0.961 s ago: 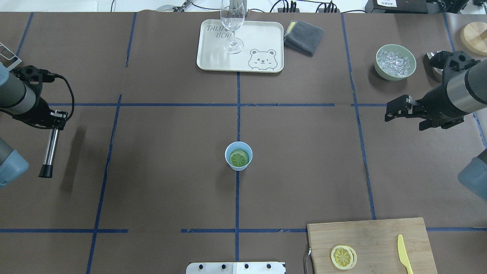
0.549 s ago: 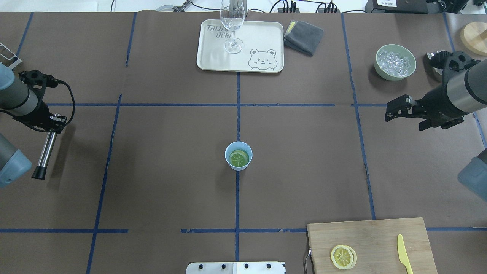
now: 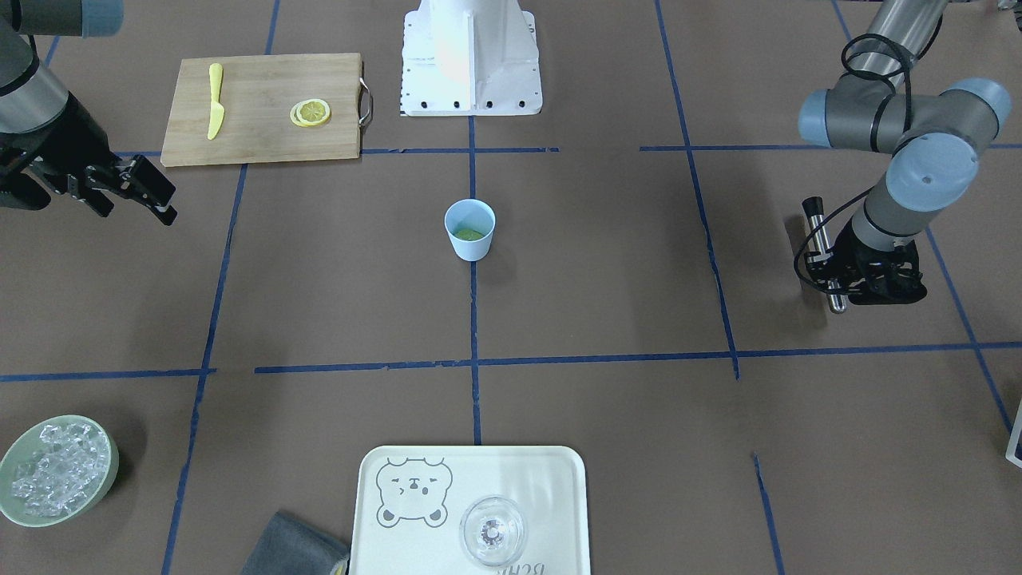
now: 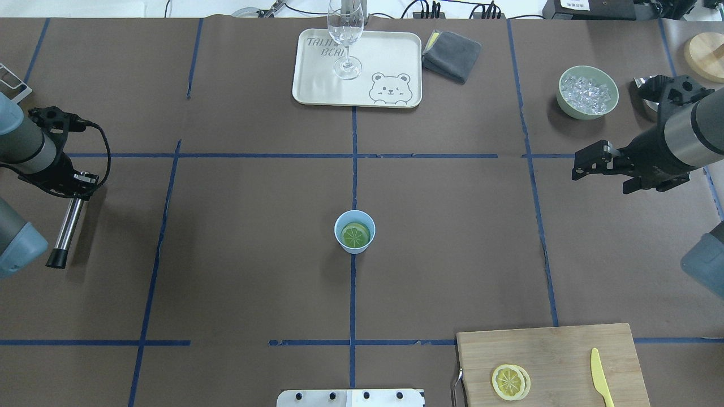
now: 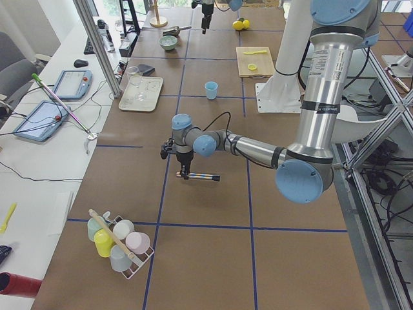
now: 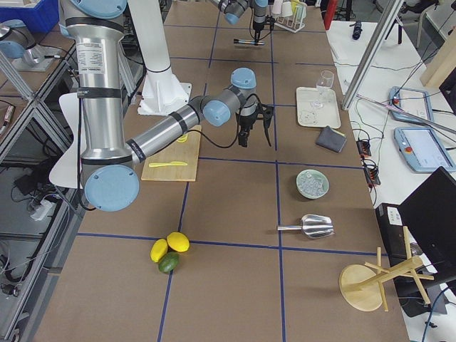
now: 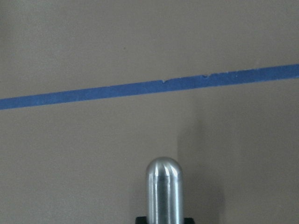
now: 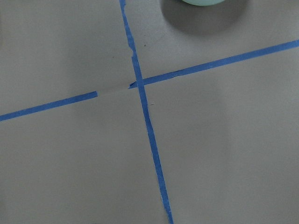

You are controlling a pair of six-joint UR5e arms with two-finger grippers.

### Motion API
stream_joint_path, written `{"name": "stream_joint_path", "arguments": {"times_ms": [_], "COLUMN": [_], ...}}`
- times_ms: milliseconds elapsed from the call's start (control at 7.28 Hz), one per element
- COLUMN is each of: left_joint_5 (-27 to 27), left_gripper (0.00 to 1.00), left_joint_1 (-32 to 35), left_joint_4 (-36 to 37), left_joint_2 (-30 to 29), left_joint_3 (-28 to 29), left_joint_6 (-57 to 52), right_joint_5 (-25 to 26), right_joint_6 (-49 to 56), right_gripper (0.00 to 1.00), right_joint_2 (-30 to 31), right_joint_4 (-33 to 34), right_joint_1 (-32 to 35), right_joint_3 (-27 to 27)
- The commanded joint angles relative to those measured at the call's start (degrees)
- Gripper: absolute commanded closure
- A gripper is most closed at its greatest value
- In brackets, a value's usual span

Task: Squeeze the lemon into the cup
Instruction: 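Lower the muddler onto the table at its starting spot and open the left gripper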

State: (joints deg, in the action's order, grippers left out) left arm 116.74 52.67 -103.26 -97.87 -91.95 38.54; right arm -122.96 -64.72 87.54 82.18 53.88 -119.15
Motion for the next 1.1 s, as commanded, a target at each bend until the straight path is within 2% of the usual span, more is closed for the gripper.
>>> {"name": "stream_joint_path", "arguments": {"times_ms": [0,961], "left_joint_5": [0.9,0.9], "left_gripper": [1.0,1.0], "left_joint_1": [0.1,0.1], "left_joint_4": [0.3,0.2], "left_joint_2": [0.0,0.0], "left_joint_3": [0.1,1.1], "left_joint_6": [0.3,1.9], "right_joint_5": [0.0,0.0], "right_joint_6": [-0.1,-0.1], "right_gripper": [0.0,0.0], "right_joint_2": [0.0,0.0], "right_joint_4": [0.0,0.0], "right_joint_1": [0.0,0.0], "right_joint_3": [-0.2,-0.3]}}
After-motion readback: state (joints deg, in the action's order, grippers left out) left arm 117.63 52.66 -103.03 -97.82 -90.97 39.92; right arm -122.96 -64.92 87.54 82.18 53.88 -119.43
